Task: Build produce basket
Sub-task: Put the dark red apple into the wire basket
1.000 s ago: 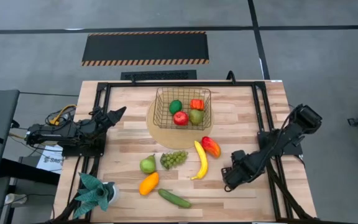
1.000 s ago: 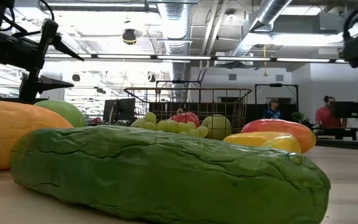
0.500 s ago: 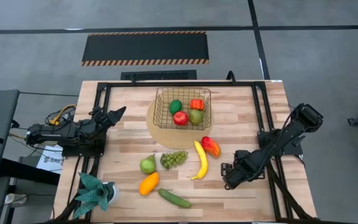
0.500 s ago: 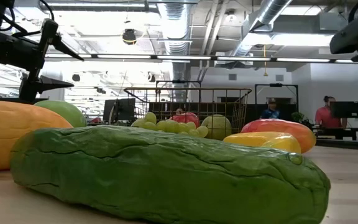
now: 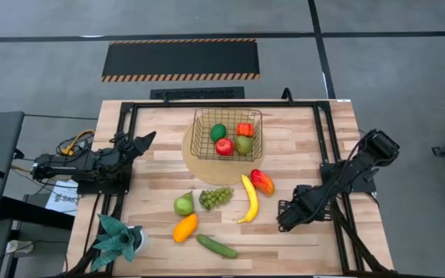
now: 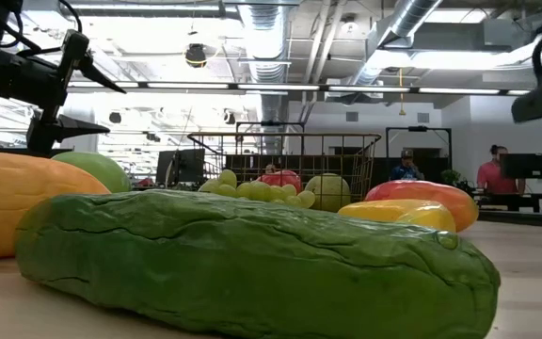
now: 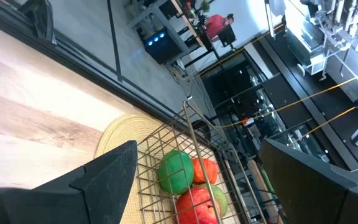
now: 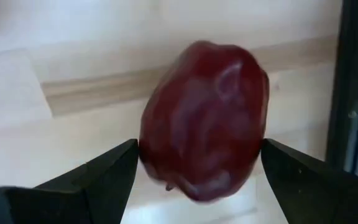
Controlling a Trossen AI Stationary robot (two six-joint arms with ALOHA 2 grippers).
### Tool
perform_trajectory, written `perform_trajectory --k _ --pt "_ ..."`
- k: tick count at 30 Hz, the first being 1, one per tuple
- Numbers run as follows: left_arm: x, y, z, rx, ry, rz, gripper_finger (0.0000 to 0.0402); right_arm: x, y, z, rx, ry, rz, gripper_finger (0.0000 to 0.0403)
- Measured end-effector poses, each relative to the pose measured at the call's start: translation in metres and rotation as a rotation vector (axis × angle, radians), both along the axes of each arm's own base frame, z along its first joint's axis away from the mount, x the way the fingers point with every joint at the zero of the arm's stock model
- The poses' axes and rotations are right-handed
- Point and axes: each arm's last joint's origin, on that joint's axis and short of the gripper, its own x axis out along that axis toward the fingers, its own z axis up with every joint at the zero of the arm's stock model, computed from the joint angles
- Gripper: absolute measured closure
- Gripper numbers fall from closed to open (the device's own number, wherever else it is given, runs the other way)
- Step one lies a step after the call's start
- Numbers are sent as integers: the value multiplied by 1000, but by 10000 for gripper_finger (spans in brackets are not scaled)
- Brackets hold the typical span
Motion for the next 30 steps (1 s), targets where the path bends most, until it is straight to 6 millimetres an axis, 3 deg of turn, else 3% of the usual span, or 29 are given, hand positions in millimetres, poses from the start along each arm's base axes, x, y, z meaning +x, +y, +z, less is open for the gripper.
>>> perform_trajectory --k 5,12,22,30 --pt "0 0 0 0 1 0 74 -1 -2 -15 28 -35 -6 47" --pt "0 0 0 9 11 4 74 -6 -10 -16 -22 25 -17 49" --pt "0 0 0 13 16 4 74 -5 -12 -17 -36 6 0 104" --pt "0 0 0 13 7 4 74 32 -26 13 -65 -165 177 109"
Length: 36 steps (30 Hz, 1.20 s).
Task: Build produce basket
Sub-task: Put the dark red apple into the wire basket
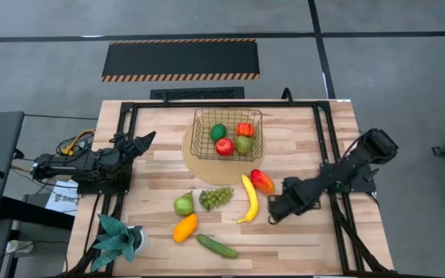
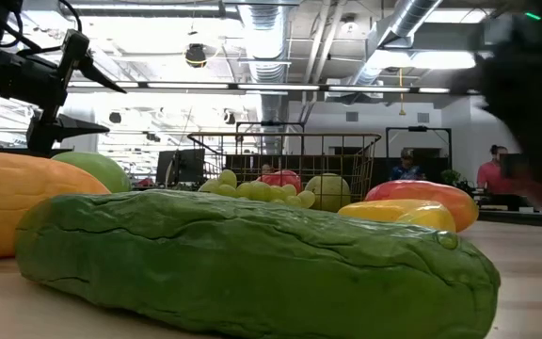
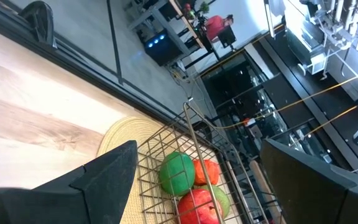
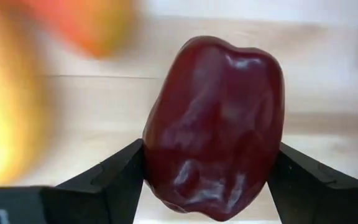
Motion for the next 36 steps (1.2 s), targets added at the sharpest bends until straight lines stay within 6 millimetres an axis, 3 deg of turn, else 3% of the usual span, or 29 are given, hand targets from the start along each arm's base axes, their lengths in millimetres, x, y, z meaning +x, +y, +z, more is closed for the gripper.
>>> perform_trajectory --k 4,11,17,19,24,31,36 --pt "0 0 0 -1 -8 0 74 30 -28 31 -54 -143 111 109" --pt "0 0 0 -1 -8 -5 74 77 -109 100 -244 -374 342 109" --pt "0 0 1 -1 -9 -6 74 109 -168 136 -437 -647 500 100" --pt "0 0 1 -2 -11 -8 74 118 -185 135 -455 -697 519 99" --pt "1 -1 1 -5 -11 -27 74 148 -209 110 -444 -711 587 98" --pt "1 -1 1 -6 -15 -35 74 200 -220 75 -344 -728 667 97" --pt "1 -1 1 -15 -25 -33 74 213 -228 56 -305 -664 655 97"
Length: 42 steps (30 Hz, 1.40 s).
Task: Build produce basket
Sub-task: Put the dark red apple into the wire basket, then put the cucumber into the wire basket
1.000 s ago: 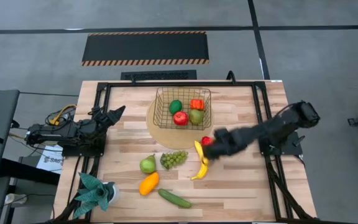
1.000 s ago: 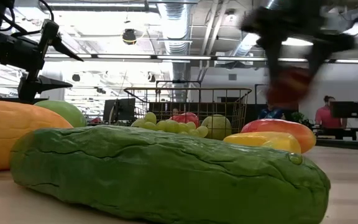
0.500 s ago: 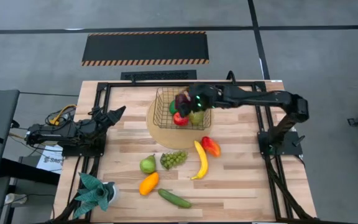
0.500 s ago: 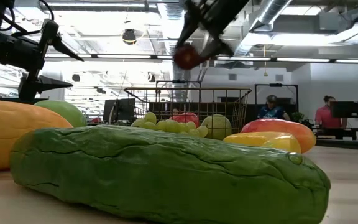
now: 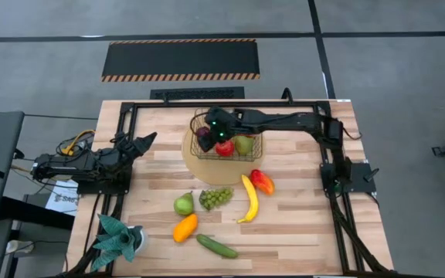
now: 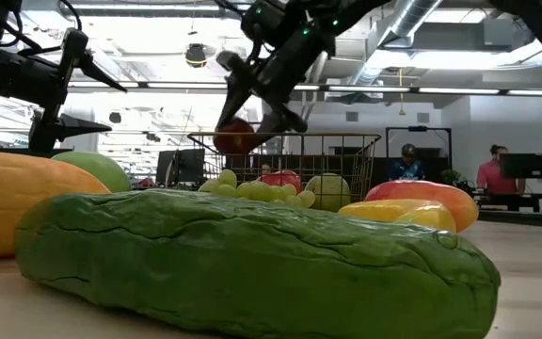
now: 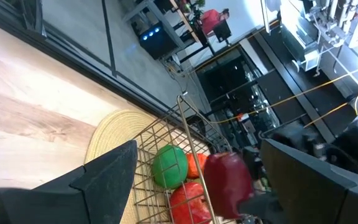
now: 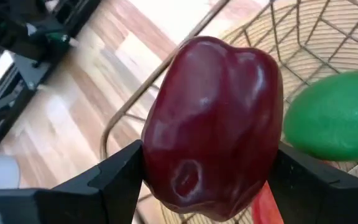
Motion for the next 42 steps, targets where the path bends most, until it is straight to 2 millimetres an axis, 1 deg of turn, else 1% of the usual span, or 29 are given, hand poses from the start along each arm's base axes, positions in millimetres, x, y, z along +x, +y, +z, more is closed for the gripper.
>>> perform_trajectory --k 6,8,10,16,19,23,30,38,40,42 --pt "0 0 0 -1 -1 0 74 4 -12 -7 29 -10 -58 97" --pt "0 0 0 -3 -4 1 74 1 -12 -12 42 33 -68 97" --pt "0 0 0 -3 -4 1 74 2 -11 -10 37 14 -64 97" --pt "0 0 0 -3 -4 1 74 2 -4 -10 8 40 -89 97" --pt "0 0 0 -3 -4 1 74 1 -4 -11 20 54 -100 95" --pt "0 0 0 -4 -4 2 74 1 -3 -11 17 51 -94 81" --pt "0 0 0 -4 -5 1 74 2 -2 -11 17 51 -92 38" --pt "0 0 0 -5 -5 0 74 2 -2 -11 33 48 -75 31" --pt "0 0 0 -5 -6 1 74 -3 -1 -5 93 46 -30 31" --pt "0 0 0 -6 -8 0 74 -11 1 10 159 26 24 31"
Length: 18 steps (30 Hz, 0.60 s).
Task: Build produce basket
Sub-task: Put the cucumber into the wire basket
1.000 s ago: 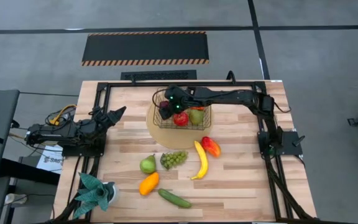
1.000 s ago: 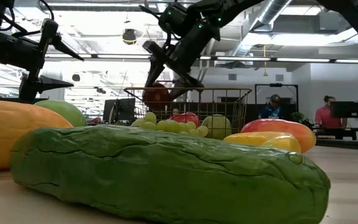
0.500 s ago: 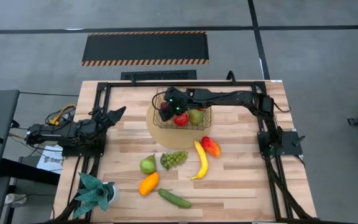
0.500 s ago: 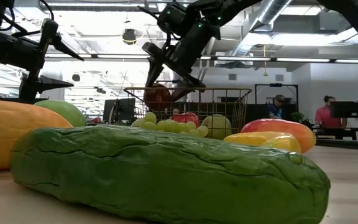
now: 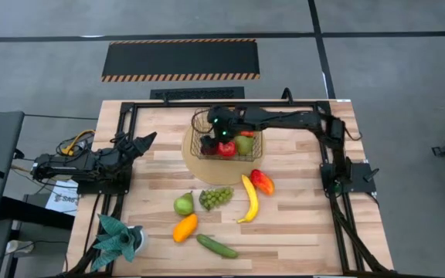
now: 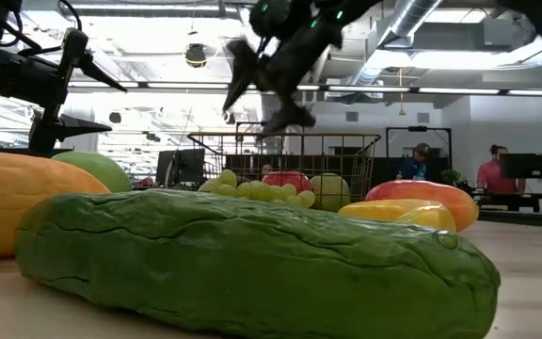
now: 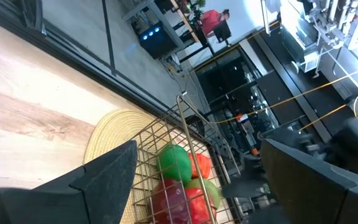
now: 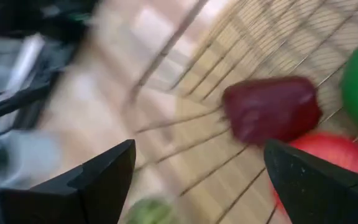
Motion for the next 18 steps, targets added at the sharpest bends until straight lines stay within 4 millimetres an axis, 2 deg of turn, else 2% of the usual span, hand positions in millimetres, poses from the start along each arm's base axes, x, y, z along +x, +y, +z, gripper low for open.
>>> perform_trajectory --k 4,10,13,18 --pt "0 0 0 0 1 -7 74 -31 24 29 43 118 76 31" --pt "0 0 0 -2 -1 -7 74 -76 91 50 -37 423 116 31" --pt "0 0 0 -4 -3 -9 74 -88 117 52 -62 515 91 31" --pt "0 0 0 -13 -9 -22 74 -92 155 47 -33 559 36 37"
